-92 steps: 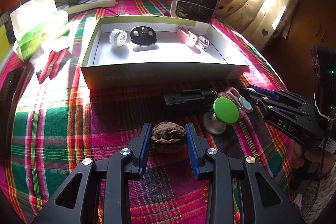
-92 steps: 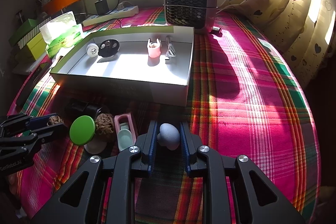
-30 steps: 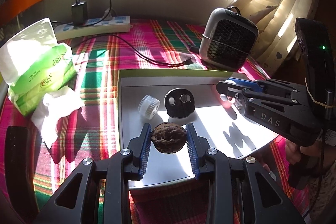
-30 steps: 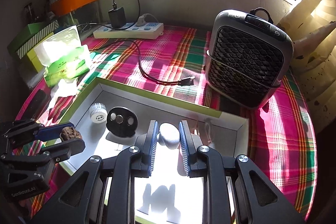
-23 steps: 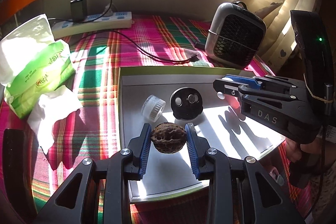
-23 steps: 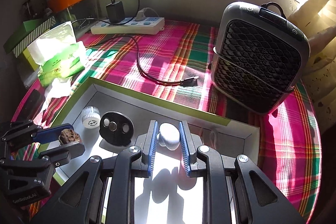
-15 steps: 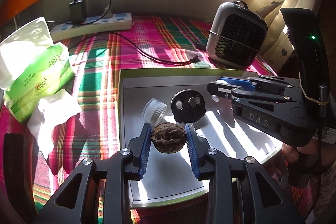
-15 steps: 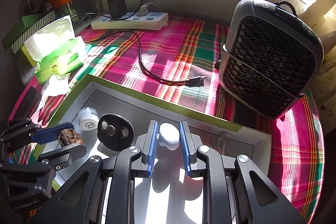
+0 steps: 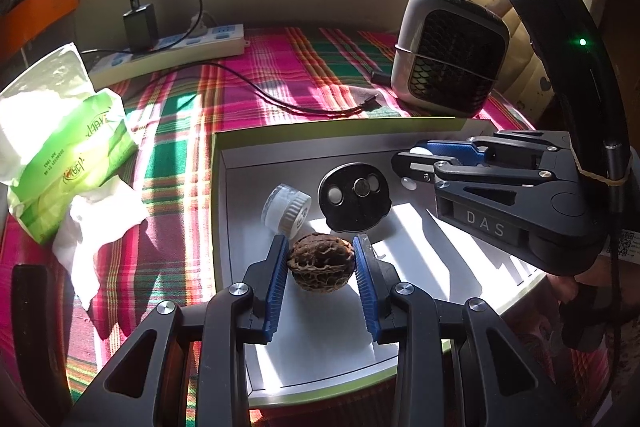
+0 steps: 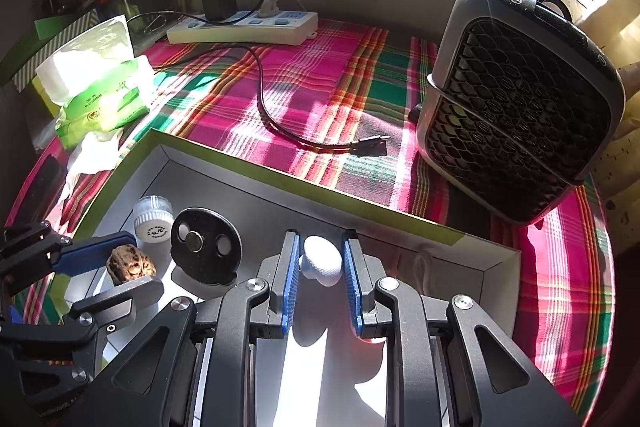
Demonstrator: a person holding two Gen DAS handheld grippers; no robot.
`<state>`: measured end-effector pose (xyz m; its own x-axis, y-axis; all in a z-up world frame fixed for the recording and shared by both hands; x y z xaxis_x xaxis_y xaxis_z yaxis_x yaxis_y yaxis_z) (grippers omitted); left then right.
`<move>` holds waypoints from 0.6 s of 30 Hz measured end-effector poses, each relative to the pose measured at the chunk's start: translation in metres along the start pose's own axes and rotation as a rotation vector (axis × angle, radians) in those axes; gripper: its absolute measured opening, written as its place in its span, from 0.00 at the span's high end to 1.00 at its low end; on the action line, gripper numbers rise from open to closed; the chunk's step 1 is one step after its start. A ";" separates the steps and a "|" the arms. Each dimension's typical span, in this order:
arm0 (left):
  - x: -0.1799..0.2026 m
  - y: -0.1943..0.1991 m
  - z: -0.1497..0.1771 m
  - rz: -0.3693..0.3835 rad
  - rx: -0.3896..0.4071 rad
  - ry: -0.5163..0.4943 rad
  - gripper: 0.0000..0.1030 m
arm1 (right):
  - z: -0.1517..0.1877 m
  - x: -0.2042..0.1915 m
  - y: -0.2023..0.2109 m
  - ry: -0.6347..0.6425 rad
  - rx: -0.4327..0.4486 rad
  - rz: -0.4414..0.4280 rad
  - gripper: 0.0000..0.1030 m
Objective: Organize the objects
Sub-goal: 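Open the left tool to drop the walnut while the right tool releases the mushroom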
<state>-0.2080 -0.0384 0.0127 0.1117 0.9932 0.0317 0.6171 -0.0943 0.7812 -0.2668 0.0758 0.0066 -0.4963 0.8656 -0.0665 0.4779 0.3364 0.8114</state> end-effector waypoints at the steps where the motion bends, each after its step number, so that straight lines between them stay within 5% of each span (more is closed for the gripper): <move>1: 0.000 0.000 0.000 0.001 0.000 0.002 0.70 | 0.000 0.000 0.000 0.003 -0.001 0.001 0.78; 18: 0.001 -0.001 0.001 -0.006 0.000 -0.003 0.70 | -0.001 -0.001 -0.001 0.011 -0.007 0.016 0.78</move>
<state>-0.2077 -0.0376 0.0117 0.1104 0.9936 0.0245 0.6181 -0.0880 0.7812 -0.2674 0.0738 0.0064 -0.4966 0.8667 -0.0469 0.4810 0.3198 0.8163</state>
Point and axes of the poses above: each gripper's, at about its wrist camera, not at the fingertips, and y roughly against the way its jaws point, x to its right, z to its underside, the point moved 1 cm from there along -y, roughly the way its jaws point, and after that the axes turned 6 degrees about -z, right-handed, at the moved point
